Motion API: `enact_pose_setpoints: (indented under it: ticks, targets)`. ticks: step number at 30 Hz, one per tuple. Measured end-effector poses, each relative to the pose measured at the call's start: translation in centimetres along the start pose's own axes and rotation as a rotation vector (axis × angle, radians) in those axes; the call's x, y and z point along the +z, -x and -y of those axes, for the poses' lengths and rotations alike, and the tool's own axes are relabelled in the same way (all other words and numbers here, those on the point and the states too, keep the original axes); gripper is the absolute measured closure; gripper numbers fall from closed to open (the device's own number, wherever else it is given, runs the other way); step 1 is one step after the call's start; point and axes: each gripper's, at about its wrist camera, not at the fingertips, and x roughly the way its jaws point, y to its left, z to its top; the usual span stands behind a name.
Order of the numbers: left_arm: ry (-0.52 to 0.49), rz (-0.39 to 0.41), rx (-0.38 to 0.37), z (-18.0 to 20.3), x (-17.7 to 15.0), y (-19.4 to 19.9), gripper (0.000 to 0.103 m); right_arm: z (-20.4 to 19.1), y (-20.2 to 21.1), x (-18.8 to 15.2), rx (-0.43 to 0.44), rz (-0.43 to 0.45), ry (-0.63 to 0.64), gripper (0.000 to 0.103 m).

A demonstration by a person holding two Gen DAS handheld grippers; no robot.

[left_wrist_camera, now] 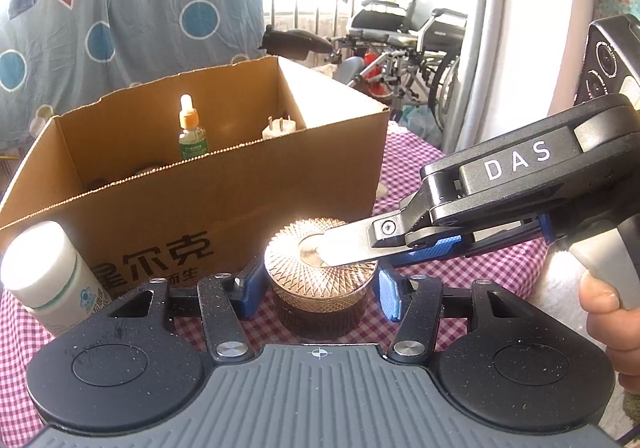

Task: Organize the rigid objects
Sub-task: 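Lift the gold jar into the box and open the left tool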

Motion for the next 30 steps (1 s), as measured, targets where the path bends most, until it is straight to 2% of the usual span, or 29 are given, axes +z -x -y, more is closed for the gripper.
enact_pose_setpoints:
  ticks: [7, 15, 20, 30]
  targets:
    - [0.0, 0.112, 0.05, -0.6, 3.4, 2.8, 0.048, -4.2, 2.3, 2.4, 0.044, 0.077, 0.106, 0.063]
    - [0.027, 0.198, 0.112, -3.1, 8.9, 2.9, 0.048, -9.1, 2.1, 8.7, 0.077, 0.123, 0.263, 0.062]
    - [0.11, 0.129, 0.111, -5.8, 11.1, 0.0, 0.048, -9.4, -1.5, 12.9, 0.067, 0.056, 0.288, 0.061]
    - [0.3, -0.123, 0.072, -10.5, 10.3, -7.2, 0.048, -5.6, -10.1, 16.0, -0.027, -0.168, 0.248, 0.059]
